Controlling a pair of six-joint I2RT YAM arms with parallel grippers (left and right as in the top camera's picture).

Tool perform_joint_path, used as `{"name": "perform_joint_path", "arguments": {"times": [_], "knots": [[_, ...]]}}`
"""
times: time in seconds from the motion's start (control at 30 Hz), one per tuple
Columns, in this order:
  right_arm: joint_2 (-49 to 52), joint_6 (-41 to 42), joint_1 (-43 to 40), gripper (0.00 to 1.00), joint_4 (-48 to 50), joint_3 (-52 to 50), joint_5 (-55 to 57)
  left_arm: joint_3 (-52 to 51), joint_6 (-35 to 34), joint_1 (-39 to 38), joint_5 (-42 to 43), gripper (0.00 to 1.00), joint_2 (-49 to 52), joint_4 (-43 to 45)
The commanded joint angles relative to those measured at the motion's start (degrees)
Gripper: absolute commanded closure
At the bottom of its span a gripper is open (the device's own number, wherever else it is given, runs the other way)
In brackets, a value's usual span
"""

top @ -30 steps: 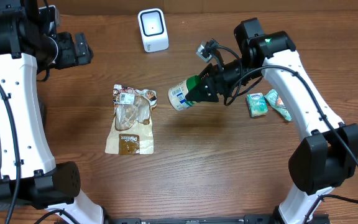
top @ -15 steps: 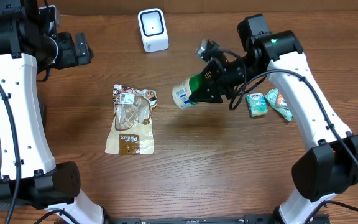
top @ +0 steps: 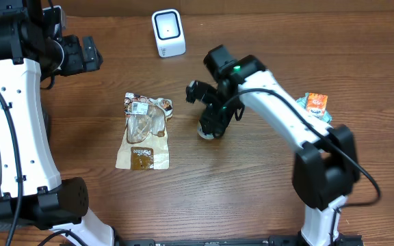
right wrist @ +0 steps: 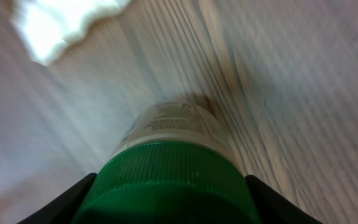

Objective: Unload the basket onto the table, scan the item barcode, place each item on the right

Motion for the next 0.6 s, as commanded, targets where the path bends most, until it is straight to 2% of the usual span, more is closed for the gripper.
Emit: {"name": "perform_joint_path", "arguments": {"times": [0.0, 0.17, 0.33, 0.43, 0.57], "knots": [[2.6, 0.8, -0.3, 0.36, 1.2, 0.0, 7.3, -0.2, 0.7, 0.0, 0.2, 0.01, 0.3, 0.1], [4.6, 0.8, -0.4, 0.35, 3.9, -0.1, 8.3, -0.2, 0.6, 0.0, 0.2, 0.00, 0.3, 0.1], [4.6, 0.8, -0.4, 0.23, 5.3, -0.1, 8.3, -0.2, 0.7, 0.0, 0.2, 0.01, 0.3, 0.1], [4.5, 1.4, -0.4, 0.21, 5.0, 0.0, 8.3, -0.2, 0.7, 0.0, 0.2, 0.00, 0.3, 0.1], [4.5, 7.5, -0.4, 0.05, 2.6, 2.9, 8.3, -0.2, 0.6, 0.0, 0.2, 0.00, 0.3, 0.1]]}}
